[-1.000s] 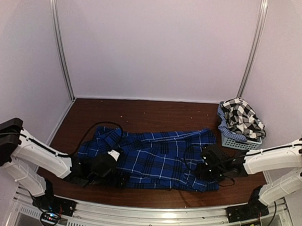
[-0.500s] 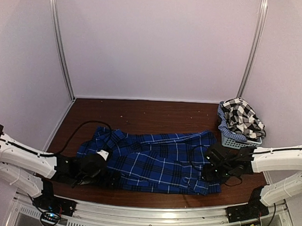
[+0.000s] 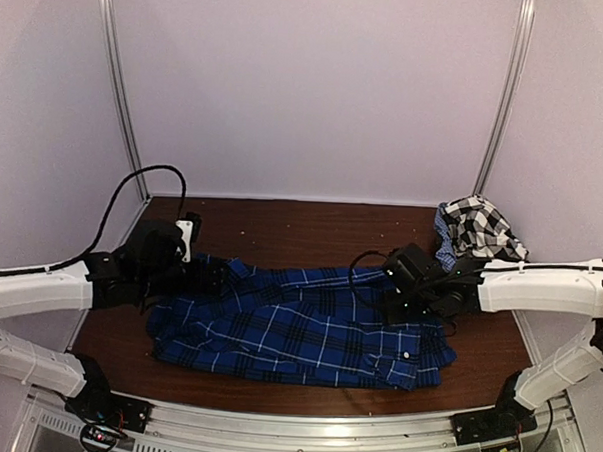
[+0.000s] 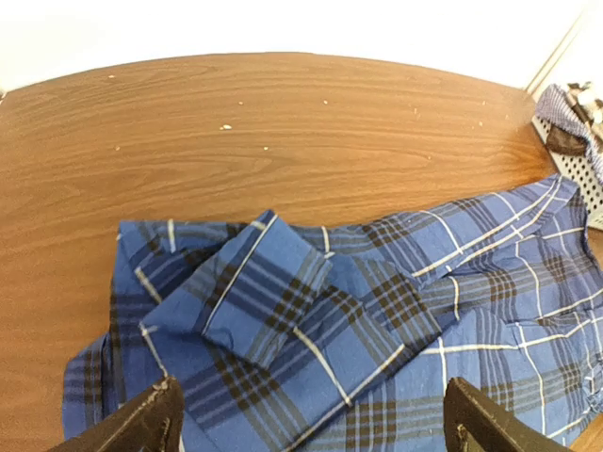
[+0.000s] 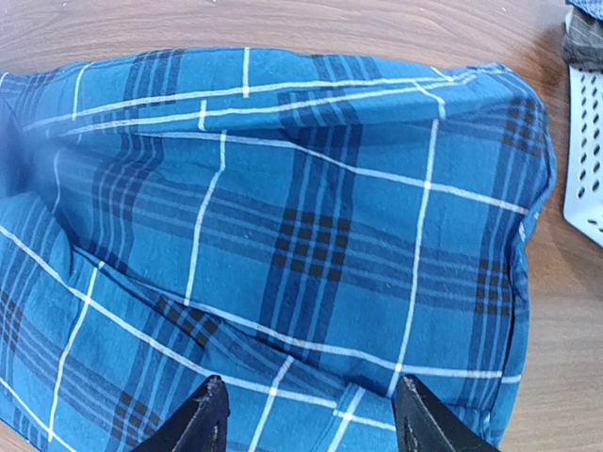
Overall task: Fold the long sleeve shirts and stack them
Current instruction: Pick up the sleeve from the 1/3-folded shirt.
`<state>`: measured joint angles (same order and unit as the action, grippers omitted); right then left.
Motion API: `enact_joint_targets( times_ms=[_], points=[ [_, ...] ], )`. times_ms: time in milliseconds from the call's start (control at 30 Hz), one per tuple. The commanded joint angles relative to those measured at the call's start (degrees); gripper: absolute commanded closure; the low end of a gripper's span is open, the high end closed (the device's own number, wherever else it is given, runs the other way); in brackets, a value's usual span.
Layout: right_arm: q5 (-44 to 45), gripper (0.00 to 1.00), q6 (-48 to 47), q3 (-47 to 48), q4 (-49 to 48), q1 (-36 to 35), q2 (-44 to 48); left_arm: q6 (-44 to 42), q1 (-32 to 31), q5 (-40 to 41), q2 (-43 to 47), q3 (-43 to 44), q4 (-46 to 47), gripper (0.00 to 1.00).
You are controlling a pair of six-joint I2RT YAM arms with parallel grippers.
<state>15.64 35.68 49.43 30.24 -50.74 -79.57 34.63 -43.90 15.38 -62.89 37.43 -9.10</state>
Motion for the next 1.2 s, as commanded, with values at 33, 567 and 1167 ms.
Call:
enact_joint_targets(
  times_ms=[33,567,1167],
  points=[
    [-0.09,0.39,-3.16,2.78,-2.79,0.79,-1.60,-8.40,3.49,-3.30,-11.88,8.92,-1.64,0.02],
    [-5.46,0.38,-6.37,1.55,-6.36,4.31,-4.67,-18.41,6.81,-2.37,-36.73,24.11,-6.27,0.02],
    [-8.28,0.38,-7.55,3.76,-8.85,4.67,-12.18,-20.16,6.63,4.54,-38.43,22.96,-4.92,0.47]
  ],
)
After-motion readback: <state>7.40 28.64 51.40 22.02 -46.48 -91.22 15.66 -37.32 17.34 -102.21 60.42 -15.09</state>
